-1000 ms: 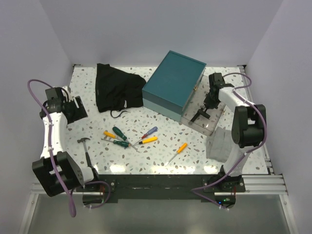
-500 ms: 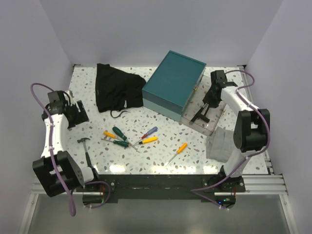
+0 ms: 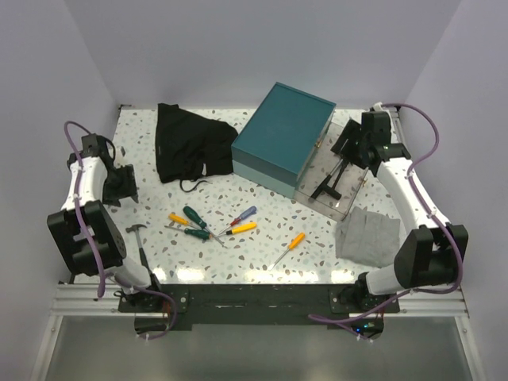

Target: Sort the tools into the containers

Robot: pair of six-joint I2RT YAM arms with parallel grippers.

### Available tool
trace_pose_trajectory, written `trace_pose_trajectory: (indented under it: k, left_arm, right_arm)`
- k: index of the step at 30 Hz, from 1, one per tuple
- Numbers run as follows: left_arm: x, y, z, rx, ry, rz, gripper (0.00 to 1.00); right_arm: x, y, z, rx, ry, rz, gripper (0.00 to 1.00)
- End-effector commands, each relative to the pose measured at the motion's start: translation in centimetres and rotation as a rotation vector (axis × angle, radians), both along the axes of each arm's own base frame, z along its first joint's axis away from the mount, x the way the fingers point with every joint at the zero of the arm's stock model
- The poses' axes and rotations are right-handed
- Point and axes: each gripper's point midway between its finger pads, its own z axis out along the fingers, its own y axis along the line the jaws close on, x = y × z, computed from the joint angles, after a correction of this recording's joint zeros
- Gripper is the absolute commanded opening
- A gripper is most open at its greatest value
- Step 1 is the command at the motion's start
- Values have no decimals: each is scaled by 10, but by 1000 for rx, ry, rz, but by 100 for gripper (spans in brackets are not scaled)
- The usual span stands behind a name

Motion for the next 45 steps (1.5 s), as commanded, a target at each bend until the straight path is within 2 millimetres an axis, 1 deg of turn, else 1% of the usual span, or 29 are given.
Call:
trace_pose_trajectory:
  k: [1, 3, 5, 6, 7, 9, 10, 11, 13, 14, 19, 21, 22, 23, 25, 29, 31, 32, 33, 34, 35, 36, 37, 38, 39, 40, 42, 43, 45]
  left_arm:
    - [-6, 8, 2, 23, 73, -52, 57]
    - [-7, 8, -3, 23, 92, -62, 58]
    - [-6, 3, -8, 22, 120, -124, 60]
    - [-11, 6, -18, 45, 177, -146, 61]
    - [-16, 2, -24, 50, 220, -196, 61]
    - [-34, -1, -41, 31, 330, -232, 59]
    - [-41, -2, -45, 25, 355, -244, 59]
    - [-52, -5, -52, 18, 385, -253, 59]
    - [-55, -5, -58, 23, 379, -268, 58]
    - [-61, -4, -61, 36, 392, -275, 57]
    - [-62, 1, -65, 68, 394, -274, 54]
    - [-64, 3, -69, 82, 401, -277, 54]
    - [-61, 3, -73, 83, 386, -279, 52]
    - [-63, 0, -80, 67, 394, -282, 50]
    - [-56, 1, -86, 67, 373, -281, 47]
    - [-36, 7, -93, 99, 311, -278, 45]
    - [-21, 12, -91, 121, 251, -282, 37]
    - [-14, 10, -90, 112, 221, -292, 33]
    - [-5, 9, -89, 108, 182, -297, 23]
    - [4, 7, -84, 99, 145, -307, 20]
    - [11, 1, -82, 78, 113, -318, 17]
    - [16, 0, -79, 80, 99, -321, 7]
    - [27, -8, -72, 42, 50, -338, 4]
    - [33, -14, -66, 31, 25, -356, 0]
    - [36, -18, -61, 24, 7, -369, 0]
    - [46, -22, -48, 26, -40, -380, 0]
    - [54, -31, -31, 8, -91, -408, 0]
    - [67, -37, -10, 0, -161, -425, 0]
    - [77, -49, 15, -29, -229, -455, 0]
  right_arm:
    - [1, 9, 16, 13, -90, 77, 70]
    - [1, 8, 21, 6, -114, 82, 71]
    - [0, 11, 19, 8, -112, 105, 71]
    - [-1, 11, 18, -2, -110, 109, 72]
    - [-1, 10, 17, -6, -108, 109, 72]
    - [0, 10, 18, -13, -116, 116, 72]
    - [1, 10, 17, -16, -113, 118, 72]
    - [3, 10, 18, -17, -118, 119, 72]
    - [6, 10, 17, -23, -121, 119, 72]
    - [8, 9, 17, -27, -121, 119, 73]
    - [16, 12, 16, -23, -115, 130, 73]
    - [22, 13, 16, -16, -115, 130, 73]
    - [24, 14, 18, -16, -118, 130, 73]
    - [29, 14, 22, -14, -126, 131, 73]
    - [34, 16, 27, -14, -134, 139, 73]
    - [47, 13, 48, -54, -166, 156, 73]
    - [49, 11, 55, -81, -172, 168, 72]
    - [52, 11, 65, -90, -192, 172, 72]
    - [54, 11, 68, -98, -199, 174, 72]
    - [54, 10, 70, -113, -202, 182, 72]
    - [56, 10, 77, -120, -218, 186, 72]
    - [57, 11, 79, -125, -223, 191, 72]
    - [57, 7, 83, -142, -230, 179, 72]
    - [57, 6, 84, -148, -234, 177, 72]
    - [55, 5, 89, -157, -246, 174, 72]
    - [53, 4, 88, -168, -249, 176, 72]
    - [49, 0, 90, -187, -254, 164, 72]
    - [44, -3, 90, -196, -255, 161, 72]
    - [39, -5, 93, -206, -263, 158, 72]
